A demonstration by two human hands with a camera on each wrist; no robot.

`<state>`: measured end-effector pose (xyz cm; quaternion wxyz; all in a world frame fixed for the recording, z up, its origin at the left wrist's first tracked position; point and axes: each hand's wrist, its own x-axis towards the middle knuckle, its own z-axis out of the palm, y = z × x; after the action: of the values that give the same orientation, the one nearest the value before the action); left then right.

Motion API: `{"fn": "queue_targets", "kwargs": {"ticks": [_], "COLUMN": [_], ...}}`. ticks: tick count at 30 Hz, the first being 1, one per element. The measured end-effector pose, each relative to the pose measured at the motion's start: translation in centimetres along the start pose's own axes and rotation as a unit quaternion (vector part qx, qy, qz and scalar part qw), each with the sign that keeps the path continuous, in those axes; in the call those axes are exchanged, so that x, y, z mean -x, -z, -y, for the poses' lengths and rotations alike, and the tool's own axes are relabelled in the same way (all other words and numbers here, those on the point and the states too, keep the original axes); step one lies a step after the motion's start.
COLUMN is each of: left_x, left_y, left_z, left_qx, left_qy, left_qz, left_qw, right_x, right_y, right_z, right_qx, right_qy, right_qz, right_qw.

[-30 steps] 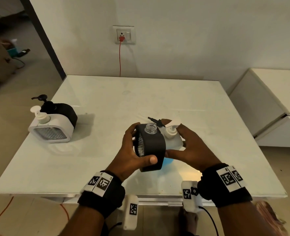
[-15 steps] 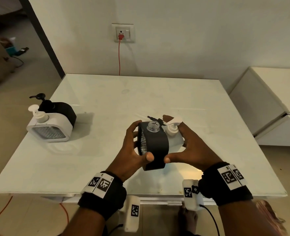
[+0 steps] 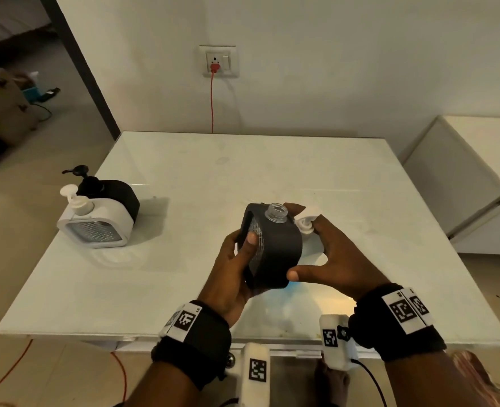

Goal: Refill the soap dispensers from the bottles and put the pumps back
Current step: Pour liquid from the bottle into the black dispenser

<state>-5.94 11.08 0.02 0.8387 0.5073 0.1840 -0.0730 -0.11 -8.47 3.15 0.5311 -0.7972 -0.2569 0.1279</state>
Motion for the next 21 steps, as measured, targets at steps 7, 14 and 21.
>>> {"fn": "queue_targets", "kwargs": {"ticks": [7, 14, 21], "left_x": [-0.3, -0.4, -0.5], "left_y": [1.0, 0.0, -0.5], "left_z": [-0.1, 1.0, 1.9], "left_qx": [0.114, 0.143, 0.123], "left_qy": [0.014, -0.012, -0.011], "left_qz": [0.036, 0.008, -0.02], "left_qw": [0.993, 0.99, 0.992], "right_x": [-0.3, -0.8, -1.2], "right_y": [-0.7, -1.2, -1.4], "right_z": [-0.2, 1.3, 2.3], "right_qx": [0.023, -0.178, -0.174], "right_qy": [0.003, 0.006, -0.015], "right_qz": [0.004, -0.121, -0.157], "right_qw": [1.0, 0.977, 0.972]}}
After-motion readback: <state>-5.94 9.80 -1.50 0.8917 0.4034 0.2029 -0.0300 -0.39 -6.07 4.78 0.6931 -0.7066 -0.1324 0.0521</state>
